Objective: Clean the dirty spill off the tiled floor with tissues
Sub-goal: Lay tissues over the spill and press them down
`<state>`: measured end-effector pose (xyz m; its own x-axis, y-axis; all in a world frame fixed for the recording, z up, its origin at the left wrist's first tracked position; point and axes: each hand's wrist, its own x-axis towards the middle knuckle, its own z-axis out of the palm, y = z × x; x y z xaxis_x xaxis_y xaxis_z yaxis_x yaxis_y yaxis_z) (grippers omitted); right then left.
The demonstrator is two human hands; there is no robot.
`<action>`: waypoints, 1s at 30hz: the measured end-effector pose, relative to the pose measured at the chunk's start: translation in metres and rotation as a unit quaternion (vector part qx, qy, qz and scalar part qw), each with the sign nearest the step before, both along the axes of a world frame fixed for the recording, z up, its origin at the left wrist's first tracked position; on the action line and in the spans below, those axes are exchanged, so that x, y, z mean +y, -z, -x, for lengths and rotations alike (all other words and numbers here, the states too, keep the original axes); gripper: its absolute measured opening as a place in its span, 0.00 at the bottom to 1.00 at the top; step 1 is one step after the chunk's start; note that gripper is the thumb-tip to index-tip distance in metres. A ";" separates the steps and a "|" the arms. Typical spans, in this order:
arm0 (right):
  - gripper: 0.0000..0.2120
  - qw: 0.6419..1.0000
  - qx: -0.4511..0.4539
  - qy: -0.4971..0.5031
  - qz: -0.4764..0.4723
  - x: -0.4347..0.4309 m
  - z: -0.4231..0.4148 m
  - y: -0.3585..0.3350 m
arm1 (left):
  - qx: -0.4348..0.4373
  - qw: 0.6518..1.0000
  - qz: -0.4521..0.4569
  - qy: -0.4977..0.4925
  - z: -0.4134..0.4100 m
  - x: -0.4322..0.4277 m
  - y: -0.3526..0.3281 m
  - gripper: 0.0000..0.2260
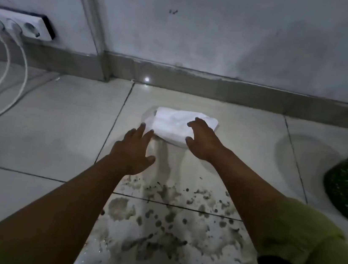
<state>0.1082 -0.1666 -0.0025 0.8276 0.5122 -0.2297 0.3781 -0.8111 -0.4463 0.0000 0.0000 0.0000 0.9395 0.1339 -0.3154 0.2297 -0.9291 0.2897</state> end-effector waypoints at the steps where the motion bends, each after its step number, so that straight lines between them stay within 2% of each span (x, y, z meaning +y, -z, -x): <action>1: 0.22 1.000 0.004 0.001 -0.001 0.006 -0.004 0.004 | 0.002 1.000 -0.003 -0.003 -0.002 0.002 0.005 0.34; 14: 0.23 0.998 0.003 -0.019 0.053 0.039 -0.034 0.028 | -0.006 1.000 0.001 0.011 -0.020 0.011 0.032 0.34; 16: 0.20 0.999 -0.025 -0.006 0.023 0.039 -0.036 0.034 | -0.007 1.000 0.006 0.007 -0.023 0.010 0.035 0.34; 19: 0.17 0.994 -0.071 0.042 -0.074 0.039 -0.036 0.031 | -0.016 1.000 0.008 0.001 -0.025 0.009 0.037 0.34; 24: 0.10 0.961 -0.159 0.100 -0.203 0.042 -0.030 0.016 | -0.013 1.000 -0.002 -0.003 -0.028 0.010 0.043 0.33; 28: 0.13 0.945 -0.162 0.156 -0.235 0.042 -0.024 0.009 | -0.004 1.000 -0.004 -0.018 -0.030 0.008 0.051 0.32; 30: 0.11 0.942 -0.181 0.161 -0.232 0.040 -0.023 0.008 | -0.005 1.000 0.007 -0.019 -0.031 0.009 0.059 0.31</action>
